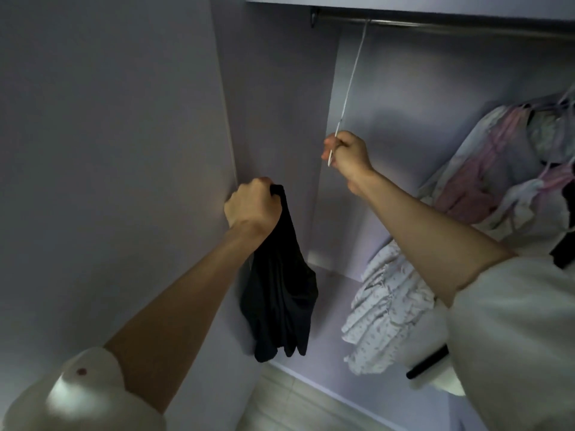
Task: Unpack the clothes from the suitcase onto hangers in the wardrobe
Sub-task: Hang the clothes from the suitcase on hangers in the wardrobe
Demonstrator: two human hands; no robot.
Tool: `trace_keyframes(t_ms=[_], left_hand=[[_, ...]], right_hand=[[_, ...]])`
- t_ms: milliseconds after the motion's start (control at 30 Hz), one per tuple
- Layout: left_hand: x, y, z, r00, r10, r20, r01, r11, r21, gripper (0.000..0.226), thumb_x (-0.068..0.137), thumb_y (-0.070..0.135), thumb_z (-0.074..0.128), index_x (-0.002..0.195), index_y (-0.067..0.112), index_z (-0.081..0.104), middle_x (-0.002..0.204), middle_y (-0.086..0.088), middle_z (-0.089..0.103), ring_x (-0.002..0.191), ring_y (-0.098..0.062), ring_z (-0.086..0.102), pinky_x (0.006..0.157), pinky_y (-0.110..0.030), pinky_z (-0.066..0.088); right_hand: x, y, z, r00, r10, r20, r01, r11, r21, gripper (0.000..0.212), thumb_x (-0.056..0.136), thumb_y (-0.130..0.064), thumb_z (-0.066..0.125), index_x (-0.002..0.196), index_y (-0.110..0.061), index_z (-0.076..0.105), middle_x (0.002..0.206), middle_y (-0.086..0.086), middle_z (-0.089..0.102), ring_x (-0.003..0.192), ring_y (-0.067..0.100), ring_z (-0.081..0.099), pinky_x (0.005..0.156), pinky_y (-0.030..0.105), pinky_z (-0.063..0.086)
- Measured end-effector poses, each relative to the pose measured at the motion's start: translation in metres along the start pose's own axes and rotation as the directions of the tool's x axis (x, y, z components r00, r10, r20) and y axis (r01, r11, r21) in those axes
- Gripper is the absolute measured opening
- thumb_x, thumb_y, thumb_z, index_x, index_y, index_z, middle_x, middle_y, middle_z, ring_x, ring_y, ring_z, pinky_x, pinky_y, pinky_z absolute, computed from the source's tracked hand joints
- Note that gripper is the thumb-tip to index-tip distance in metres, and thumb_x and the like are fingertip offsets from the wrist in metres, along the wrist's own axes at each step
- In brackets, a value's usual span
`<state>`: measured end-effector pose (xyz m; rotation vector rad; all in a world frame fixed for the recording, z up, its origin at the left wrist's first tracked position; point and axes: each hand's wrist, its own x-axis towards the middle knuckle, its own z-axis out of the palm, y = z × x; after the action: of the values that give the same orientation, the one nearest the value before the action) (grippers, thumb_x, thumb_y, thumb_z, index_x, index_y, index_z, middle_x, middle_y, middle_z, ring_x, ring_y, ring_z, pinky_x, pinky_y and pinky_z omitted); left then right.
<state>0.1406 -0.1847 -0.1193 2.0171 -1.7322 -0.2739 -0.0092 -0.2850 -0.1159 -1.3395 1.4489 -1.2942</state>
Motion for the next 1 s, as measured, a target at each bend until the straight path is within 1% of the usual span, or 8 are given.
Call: trace_keyframes(t_ms=[167, 267, 333, 433, 567, 733, 867, 1000], left_hand=[[-0.004, -0.006, 0.002, 0.953, -0.239, 0.187, 0.3, 0.829, -0.471, 0.027, 0.09, 0.012, 0.048, 0.105, -0.006, 0.061, 0.112, -0.023, 0.062, 0.103, -0.036, 0.059, 0.079, -0.034, 0.046], [-0.021, -0.007, 0.001, 0.919, -0.251, 0.305, 0.392, 0.673, -0.628, 0.016, 0.089, 0.007, 0.051, 0.101, 0.0, 0.06, 0.097, -0.017, 0.064, 0.096, -0.031, 0.061, 0.08, -0.033, 0.048], [-0.04, -0.007, -0.002, 0.911, -0.194, 0.364, 0.396, 0.654, -0.644, 0.011, 0.089, 0.003, 0.049, 0.092, 0.005, 0.06, 0.085, -0.012, 0.06, 0.085, -0.027, 0.059, 0.074, -0.028, 0.046], [-0.066, -0.011, 0.001, 0.912, -0.075, 0.404, 0.352, 0.65, -0.674, 0.031, 0.089, -0.006, 0.042, 0.112, 0.002, 0.062, 0.112, -0.017, 0.062, 0.106, -0.029, 0.057, 0.088, -0.028, 0.043], [-0.102, -0.018, 0.005, 0.843, -0.001, 0.537, 0.422, 0.62, -0.661, 0.032, 0.09, -0.004, 0.045, 0.117, 0.007, 0.059, 0.1, -0.009, 0.055, 0.086, -0.02, 0.054, 0.071, -0.026, 0.046], [-0.134, -0.015, 0.015, 0.802, 0.044, 0.596, 0.459, 0.592, -0.662, 0.037, 0.089, 0.023, 0.06, 0.12, 0.002, 0.057, 0.099, -0.009, 0.061, 0.09, -0.022, 0.059, 0.08, -0.029, 0.046], [-0.14, -0.002, 0.018, 0.854, 0.052, 0.517, 0.408, 0.55, -0.729, 0.009, 0.091, 0.019, 0.058, 0.093, 0.011, 0.063, 0.083, -0.004, 0.06, 0.083, -0.023, 0.058, 0.076, -0.031, 0.05], [-0.139, 0.01, 0.02, 0.9, -0.096, 0.426, 0.406, 0.544, -0.734, 0.016, 0.088, 0.018, 0.062, 0.084, 0.004, 0.057, 0.095, -0.013, 0.058, 0.091, -0.027, 0.057, 0.09, -0.04, 0.048]], right_hand=[[-0.062, 0.028, -0.021, 0.999, 0.054, 0.003, -0.054, 0.996, 0.068, 0.028, 0.095, 0.0, 0.04, 0.071, -0.014, 0.048, 0.067, 0.004, 0.047, 0.049, 0.0, 0.053, 0.05, 0.012, 0.047], [-0.113, 0.057, -0.035, 0.994, 0.105, 0.003, -0.105, 0.994, 0.033, 0.019, 0.093, 0.006, 0.039, 0.088, -0.003, 0.055, 0.07, 0.007, 0.05, 0.061, 0.013, 0.052, 0.057, 0.022, 0.048], [-0.151, 0.075, -0.046, 0.989, 0.146, -0.003, -0.146, 0.989, -0.014, 0.027, 0.089, 0.014, 0.036, 0.08, -0.004, 0.054, 0.074, 0.012, 0.05, 0.063, 0.017, 0.049, 0.06, 0.026, 0.045], [-0.215, 0.094, -0.058, 0.964, 0.266, 0.008, -0.266, 0.962, 0.067, 0.037, 0.085, 0.022, 0.033, 0.074, -0.011, 0.045, 0.082, 0.009, 0.046, 0.069, 0.017, 0.05, 0.066, 0.026, 0.05], [-0.282, 0.119, -0.063, 0.935, 0.354, 0.0, -0.354, 0.934, 0.041, 0.036, 0.091, 0.012, 0.029, 0.073, -0.014, 0.047, 0.081, 0.004, 0.05, 0.084, 0.028, 0.058, 0.093, 0.056, 0.044], [-0.329, 0.118, -0.067, 0.939, 0.34, 0.051, -0.343, 0.916, 0.209, 0.023, 0.098, 0.005, 0.027, 0.085, -0.003, 0.044, 0.088, 0.011, 0.049, 0.083, 0.026, 0.058, 0.067, 0.02, 0.056], [-0.343, 0.118, -0.078, 0.917, 0.353, 0.184, -0.391, 0.887, 0.247, 0.027, 0.098, 0.003, 0.03, 0.082, -0.006, 0.049, 0.088, 0.01, 0.054, 0.09, 0.03, 0.061, 0.082, 0.029, 0.056], [-0.352, 0.114, -0.093, 0.917, 0.35, 0.192, -0.388, 0.894, 0.225, 0.025, 0.099, -0.002, 0.03, 0.084, -0.006, 0.049, 0.09, 0.008, 0.057, 0.082, 0.025, 0.067, 0.084, 0.028, 0.056]])
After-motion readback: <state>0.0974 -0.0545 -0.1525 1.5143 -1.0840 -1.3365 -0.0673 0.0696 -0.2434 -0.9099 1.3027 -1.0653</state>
